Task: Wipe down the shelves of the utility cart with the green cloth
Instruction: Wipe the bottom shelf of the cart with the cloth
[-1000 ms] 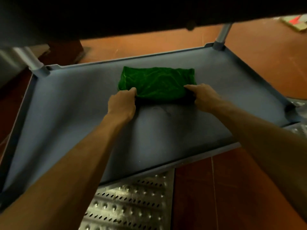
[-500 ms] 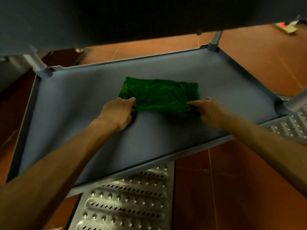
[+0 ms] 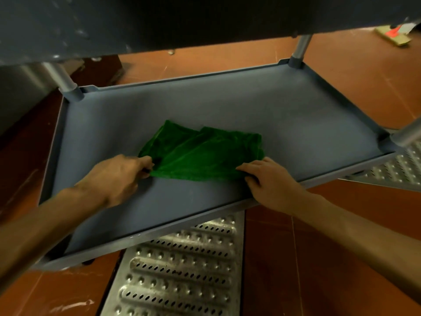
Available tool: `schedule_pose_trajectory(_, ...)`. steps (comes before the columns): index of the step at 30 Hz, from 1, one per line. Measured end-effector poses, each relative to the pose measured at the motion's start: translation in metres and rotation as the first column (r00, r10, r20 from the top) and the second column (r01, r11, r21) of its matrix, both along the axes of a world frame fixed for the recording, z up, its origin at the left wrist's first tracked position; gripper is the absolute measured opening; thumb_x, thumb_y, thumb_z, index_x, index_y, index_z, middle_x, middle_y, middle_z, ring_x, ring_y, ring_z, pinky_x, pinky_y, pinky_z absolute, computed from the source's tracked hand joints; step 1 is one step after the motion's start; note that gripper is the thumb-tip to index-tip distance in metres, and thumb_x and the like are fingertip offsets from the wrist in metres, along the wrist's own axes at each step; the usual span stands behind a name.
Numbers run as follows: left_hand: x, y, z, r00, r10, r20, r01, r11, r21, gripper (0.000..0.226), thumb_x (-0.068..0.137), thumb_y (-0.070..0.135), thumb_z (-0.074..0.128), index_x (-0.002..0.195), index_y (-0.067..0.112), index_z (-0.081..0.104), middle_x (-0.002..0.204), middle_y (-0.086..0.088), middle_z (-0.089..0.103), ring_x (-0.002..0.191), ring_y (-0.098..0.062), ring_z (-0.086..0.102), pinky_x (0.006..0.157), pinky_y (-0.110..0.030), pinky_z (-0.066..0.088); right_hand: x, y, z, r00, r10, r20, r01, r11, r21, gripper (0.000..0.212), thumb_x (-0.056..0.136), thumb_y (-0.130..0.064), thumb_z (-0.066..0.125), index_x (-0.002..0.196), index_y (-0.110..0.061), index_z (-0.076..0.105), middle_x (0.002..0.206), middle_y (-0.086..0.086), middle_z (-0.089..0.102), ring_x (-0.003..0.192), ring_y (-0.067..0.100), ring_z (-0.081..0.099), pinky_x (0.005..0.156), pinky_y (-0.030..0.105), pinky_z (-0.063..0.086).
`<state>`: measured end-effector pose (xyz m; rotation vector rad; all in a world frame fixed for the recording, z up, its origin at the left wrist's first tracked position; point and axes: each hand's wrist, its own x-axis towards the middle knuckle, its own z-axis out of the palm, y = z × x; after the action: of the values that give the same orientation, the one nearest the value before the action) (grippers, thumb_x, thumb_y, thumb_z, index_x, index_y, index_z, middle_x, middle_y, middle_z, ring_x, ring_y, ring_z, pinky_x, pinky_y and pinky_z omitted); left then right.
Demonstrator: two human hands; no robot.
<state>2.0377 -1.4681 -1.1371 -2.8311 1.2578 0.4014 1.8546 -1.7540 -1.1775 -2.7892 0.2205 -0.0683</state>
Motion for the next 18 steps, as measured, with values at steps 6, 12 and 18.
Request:
schedule_pose_trajectory(6, -0.007, 0.034, 0.027, 0.99, 0.136, -0.029, -0.126, 0.967, 0.223, 0.025, 0.099, 0.021, 0.051, 0.122, 0.027, 0.059, 0.112, -0.004, 0.067, 0.098, -0.024, 0.066, 0.088, -0.041, 0.055, 0.011, 0.055, -0.005, 0.993, 0.094, 0.073, -0.093, 0.996, -0.015, 0.038, 0.096, -0.019, 0.05, 0.131, -0.016, 0.062, 0.123, 0.006, 0.064, 0.105, 0.021, 0.05, 0.089, 0.024, 0.037)
schedule_pose_trajectory(12, -0.024, 0.057, 0.039, 0.985, 0.166, -0.048, -0.126, 0.88, 0.458, 0.018, 0.101, 0.017, 0.045, 0.104, 0.033, 0.054, 0.093, 0.008, 0.056, 0.087, -0.01, 0.062, 0.082, -0.025, 0.054, 0.02, 0.092, -0.001, 0.982, 0.177, 0.059, -0.181, 0.981, 0.074, 0.038, 0.096, -0.016, 0.048, 0.132, -0.015, 0.059, 0.114, 0.005, 0.064, 0.102, 0.019, 0.05, 0.087, 0.03, 0.043)
schedule_pose_trajectory(18, -0.035, 0.07, 0.052, 0.974, 0.192, -0.124, -0.072, 0.772, 0.632, 0.025, 0.102, 0.018, 0.048, 0.123, 0.024, 0.061, 0.121, 0.002, 0.062, 0.112, -0.015, 0.06, 0.078, -0.018, 0.036, 0.019, 0.118, 0.007, 0.976, 0.215, 0.043, -0.219, 0.961, 0.169, 0.038, 0.093, -0.012, 0.048, 0.127, -0.013, 0.064, 0.091, 0.007, 0.07, 0.087, 0.022, 0.059, 0.076, 0.026, 0.045)
